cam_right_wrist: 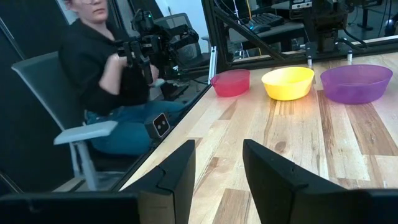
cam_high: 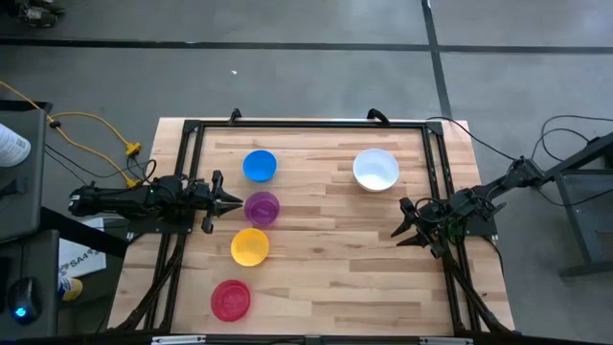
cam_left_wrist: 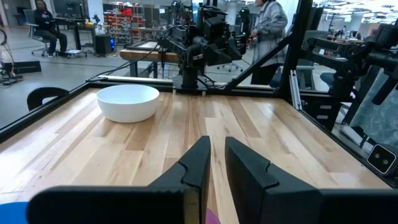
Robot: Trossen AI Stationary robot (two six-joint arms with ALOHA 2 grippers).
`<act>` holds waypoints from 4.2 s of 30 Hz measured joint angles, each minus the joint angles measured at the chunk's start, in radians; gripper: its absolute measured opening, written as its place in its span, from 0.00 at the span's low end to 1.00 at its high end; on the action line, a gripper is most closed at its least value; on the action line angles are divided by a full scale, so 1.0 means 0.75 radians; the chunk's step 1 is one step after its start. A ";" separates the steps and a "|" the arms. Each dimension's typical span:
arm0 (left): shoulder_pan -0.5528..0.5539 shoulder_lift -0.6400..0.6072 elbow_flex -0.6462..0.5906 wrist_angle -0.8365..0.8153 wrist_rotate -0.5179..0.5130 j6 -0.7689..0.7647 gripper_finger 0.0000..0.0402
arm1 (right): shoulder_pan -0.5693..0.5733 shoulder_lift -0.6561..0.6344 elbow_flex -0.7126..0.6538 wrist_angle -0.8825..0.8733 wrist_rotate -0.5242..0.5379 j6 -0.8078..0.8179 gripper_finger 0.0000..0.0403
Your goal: Nest bowls inside each other
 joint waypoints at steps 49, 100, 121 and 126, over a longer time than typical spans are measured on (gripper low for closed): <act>0.000 0.155 0.392 -0.483 -0.365 0.111 0.13 | 0.000 0.001 0.000 0.000 0.000 0.000 0.32; 0.890 1.776 1.224 -1.063 -0.115 -0.397 0.13 | 0.000 0.000 0.000 0.000 0.000 0.000 0.32; 0.905 2.208 1.624 -1.329 -0.171 -0.244 0.13 | 0.000 0.000 0.000 0.000 0.000 0.000 0.32; 0.928 2.238 1.623 -1.337 -0.176 -0.285 0.13 | 0.000 0.000 0.000 0.000 0.000 0.000 0.32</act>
